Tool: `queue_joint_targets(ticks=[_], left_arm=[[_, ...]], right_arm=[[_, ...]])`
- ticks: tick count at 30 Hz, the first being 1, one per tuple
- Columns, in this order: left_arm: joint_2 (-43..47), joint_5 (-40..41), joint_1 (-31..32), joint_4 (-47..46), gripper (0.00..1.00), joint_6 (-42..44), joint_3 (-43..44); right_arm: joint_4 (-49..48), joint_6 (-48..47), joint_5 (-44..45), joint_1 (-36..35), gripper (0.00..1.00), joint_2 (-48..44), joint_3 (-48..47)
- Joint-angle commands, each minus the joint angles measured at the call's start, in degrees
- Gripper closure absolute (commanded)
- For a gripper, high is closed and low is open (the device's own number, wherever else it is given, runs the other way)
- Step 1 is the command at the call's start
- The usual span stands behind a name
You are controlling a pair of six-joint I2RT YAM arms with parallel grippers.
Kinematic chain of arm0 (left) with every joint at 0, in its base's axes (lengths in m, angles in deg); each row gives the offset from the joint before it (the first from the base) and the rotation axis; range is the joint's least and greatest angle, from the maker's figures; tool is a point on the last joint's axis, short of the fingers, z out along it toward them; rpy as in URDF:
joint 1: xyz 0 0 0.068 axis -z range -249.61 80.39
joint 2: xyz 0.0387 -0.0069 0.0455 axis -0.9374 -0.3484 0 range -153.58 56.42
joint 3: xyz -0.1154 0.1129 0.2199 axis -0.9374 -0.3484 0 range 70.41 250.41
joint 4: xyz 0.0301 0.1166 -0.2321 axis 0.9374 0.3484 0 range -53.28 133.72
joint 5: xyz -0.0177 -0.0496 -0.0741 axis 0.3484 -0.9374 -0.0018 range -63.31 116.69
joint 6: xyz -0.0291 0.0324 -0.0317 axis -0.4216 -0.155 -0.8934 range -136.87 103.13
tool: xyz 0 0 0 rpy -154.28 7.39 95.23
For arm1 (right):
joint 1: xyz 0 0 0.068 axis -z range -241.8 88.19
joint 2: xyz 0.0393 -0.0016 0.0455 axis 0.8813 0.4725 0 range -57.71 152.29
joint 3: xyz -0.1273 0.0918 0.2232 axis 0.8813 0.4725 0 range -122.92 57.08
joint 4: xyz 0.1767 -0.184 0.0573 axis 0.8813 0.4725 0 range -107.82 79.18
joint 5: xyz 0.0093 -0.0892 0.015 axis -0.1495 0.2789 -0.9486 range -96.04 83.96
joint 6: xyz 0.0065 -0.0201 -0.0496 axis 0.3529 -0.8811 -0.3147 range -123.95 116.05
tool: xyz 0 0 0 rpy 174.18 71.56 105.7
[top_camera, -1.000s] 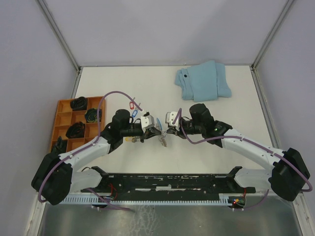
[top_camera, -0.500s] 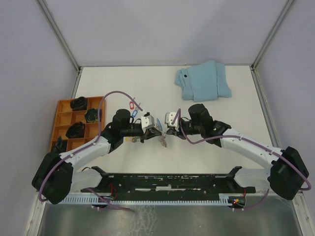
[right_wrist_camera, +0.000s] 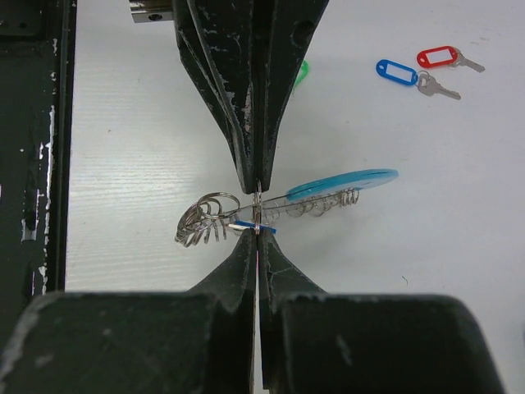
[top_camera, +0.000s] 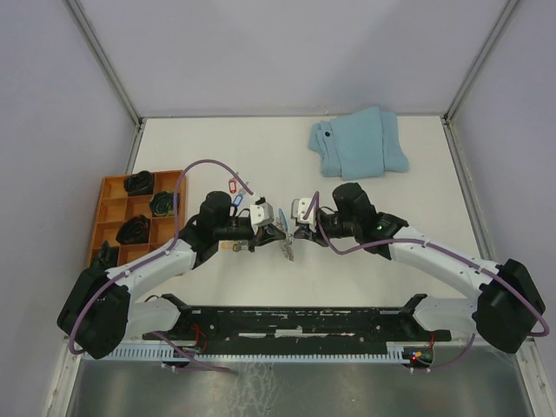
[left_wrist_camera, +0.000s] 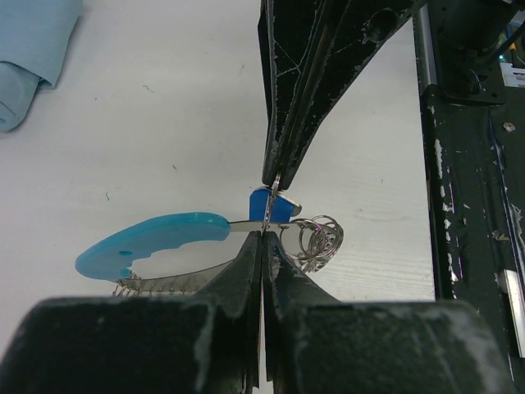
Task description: Put the keys on the keyring
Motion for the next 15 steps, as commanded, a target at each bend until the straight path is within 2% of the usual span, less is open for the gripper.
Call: queue_joint_targets(ticks=[1, 15], left_arm=[[0.07, -0.43, -0.09, 0.05, 0.97, 1.88, 3.56], [1.08, 5.45, 1.44, 8.00, 0.97, 2.99, 7.12]], right_arm=[[0.27, -0.57, -2.01, -0.37, 0.99, 0.12, -3.26], [3.21, -0.81, 0.67, -1.09, 0.99, 0.82, -5.42]])
